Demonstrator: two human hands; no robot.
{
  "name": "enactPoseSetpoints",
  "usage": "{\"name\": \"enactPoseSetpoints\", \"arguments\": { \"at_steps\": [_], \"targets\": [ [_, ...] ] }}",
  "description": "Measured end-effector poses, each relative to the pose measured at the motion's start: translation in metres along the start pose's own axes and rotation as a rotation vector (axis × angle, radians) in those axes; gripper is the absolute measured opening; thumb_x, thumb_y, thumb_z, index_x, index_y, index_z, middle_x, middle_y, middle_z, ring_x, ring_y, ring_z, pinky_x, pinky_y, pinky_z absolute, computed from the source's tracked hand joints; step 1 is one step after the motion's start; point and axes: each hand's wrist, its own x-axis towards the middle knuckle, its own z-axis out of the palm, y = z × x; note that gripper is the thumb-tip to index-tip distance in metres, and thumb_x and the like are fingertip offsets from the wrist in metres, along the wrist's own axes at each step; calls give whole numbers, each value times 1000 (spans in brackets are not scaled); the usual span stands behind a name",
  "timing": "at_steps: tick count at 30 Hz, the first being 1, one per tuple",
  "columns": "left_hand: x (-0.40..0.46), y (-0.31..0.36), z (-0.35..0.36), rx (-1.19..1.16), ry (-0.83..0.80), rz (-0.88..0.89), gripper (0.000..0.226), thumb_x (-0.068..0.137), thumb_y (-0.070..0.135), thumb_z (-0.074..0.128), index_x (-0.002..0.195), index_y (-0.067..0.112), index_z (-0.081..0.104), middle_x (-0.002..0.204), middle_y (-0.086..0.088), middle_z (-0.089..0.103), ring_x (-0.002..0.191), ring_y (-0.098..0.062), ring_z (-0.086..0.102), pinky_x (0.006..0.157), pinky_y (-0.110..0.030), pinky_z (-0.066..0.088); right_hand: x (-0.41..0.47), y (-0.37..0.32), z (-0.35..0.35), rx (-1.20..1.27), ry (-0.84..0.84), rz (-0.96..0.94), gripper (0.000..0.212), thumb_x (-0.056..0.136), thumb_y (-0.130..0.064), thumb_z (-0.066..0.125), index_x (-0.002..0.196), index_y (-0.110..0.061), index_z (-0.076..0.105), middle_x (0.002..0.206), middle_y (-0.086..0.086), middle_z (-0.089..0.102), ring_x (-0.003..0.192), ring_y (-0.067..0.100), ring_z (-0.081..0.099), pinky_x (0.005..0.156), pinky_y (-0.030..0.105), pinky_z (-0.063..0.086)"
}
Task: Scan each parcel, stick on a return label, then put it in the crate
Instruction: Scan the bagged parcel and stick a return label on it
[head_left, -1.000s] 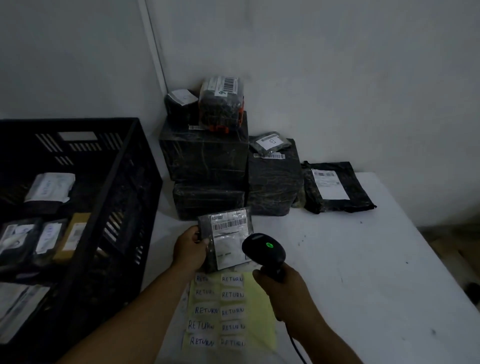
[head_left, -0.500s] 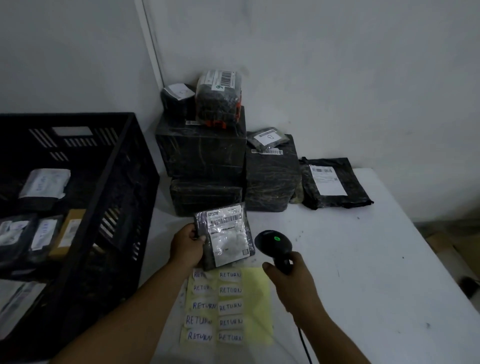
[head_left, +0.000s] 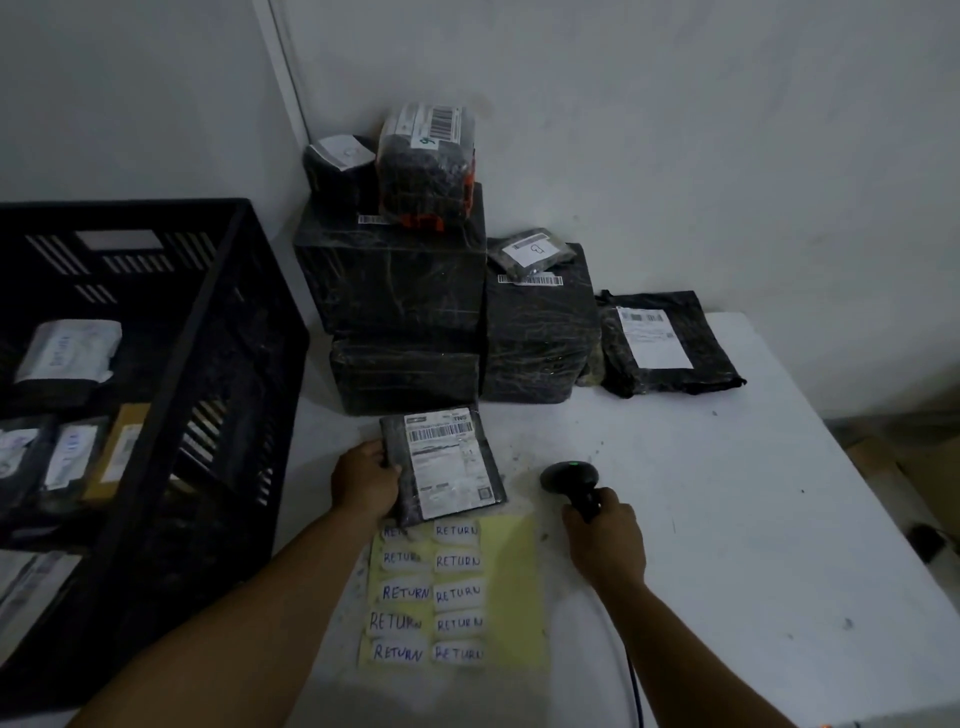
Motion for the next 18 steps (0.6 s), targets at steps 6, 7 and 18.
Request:
{"name": "enactPoseSetpoints", "arguments": {
  "at_steps": [6, 7, 18],
  "targets": [
    [-5, 5, -6, -10, -6, -2, 47, 88, -1, 67, 134, 7, 58, 127, -10, 65, 112, -25, 61, 98, -28, 44, 2, 0, 1, -31, 6, 29, 50, 93, -43, 62, 133, -16, 54, 116, 11, 63, 100, 30, 62, 86, 45, 56],
    [-7, 6, -7, -12, -11, 5, 48, 88, 0, 67, 134, 8, 58, 127, -10, 65, 112, -25, 61, 99, -30, 45, 0, 0, 0, -50, 7, 33, 61, 91, -48, 64, 141, -17, 47, 124, 12, 61, 109, 32, 60, 92, 46, 53],
    [-79, -16, -8, 242, 35, 429, 23, 91, 9, 63, 112, 15, 68, 104, -2, 64, 94, -19, 60, 82, -35, 54, -52, -13, 27, 36, 175, -510, 22, 92, -29, 68, 112, -20, 69, 107, -1, 67, 92, 15, 60, 78, 35, 54]
  ]
}}
